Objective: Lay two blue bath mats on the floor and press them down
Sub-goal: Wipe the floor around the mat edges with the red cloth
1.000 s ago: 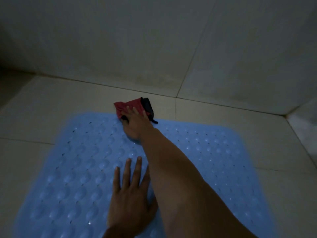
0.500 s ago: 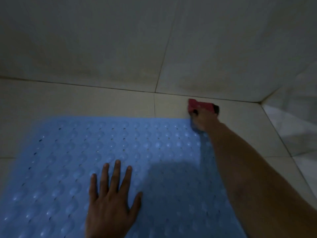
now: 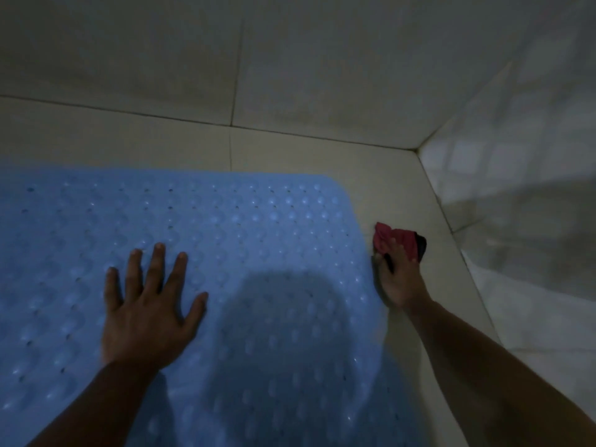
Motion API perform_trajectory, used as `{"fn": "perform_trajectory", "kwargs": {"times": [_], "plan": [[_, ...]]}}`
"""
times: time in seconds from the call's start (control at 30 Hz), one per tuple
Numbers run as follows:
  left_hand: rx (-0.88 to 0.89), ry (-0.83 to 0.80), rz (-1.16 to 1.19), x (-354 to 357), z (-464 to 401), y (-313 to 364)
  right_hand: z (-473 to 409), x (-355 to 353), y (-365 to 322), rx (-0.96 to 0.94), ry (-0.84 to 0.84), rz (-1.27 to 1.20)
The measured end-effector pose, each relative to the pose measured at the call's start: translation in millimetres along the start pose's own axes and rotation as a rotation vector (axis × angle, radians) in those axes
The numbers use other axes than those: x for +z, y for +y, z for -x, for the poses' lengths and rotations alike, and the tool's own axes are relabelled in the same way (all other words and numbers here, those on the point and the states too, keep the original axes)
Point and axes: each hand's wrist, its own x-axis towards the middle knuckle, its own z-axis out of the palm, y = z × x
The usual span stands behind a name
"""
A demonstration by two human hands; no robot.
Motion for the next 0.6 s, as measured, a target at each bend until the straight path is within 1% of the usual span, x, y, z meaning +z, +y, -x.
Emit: {"fn": "perform_trajectory", "kwargs": {"times": [0.1,0.17,0.27,0.33,0.47,0.53,0.6], "plan": [[-0.002,0.023,0.018,-0.4,-0.5,2.3,39.7,2.6,0.7,0.024,0.000,0.000],[-0.006,0.028,0.025,-0.7,0.4,3.3,63.8,4.1,2.4,-0.004,0.004,-0.016],[-0.004,0.034,0.024,-0.5,2.0,3.9,94.5,6.3,8.4,-0.017,-0.036,-0.077],[-0.007,0.030,0.022,0.6,2.3,5.4,107.4,2.1,22.6,-0.057,-0.061,-0.076],[-0.017,-0.021,0.031,0.8,-0.8,3.3,137.9,-3.0,54.3,-0.121,-0.133,-0.027],[-0.016,-0.042,0.034,-0.1,0.3,3.0,158.3,-2.4,59.0,-0.172,-0.158,0.001],[-0.024,-0.080,0.037,-0.9,0.4,2.5,170.6,-3.9,64.0,-0.183,-0.188,0.014]]}}
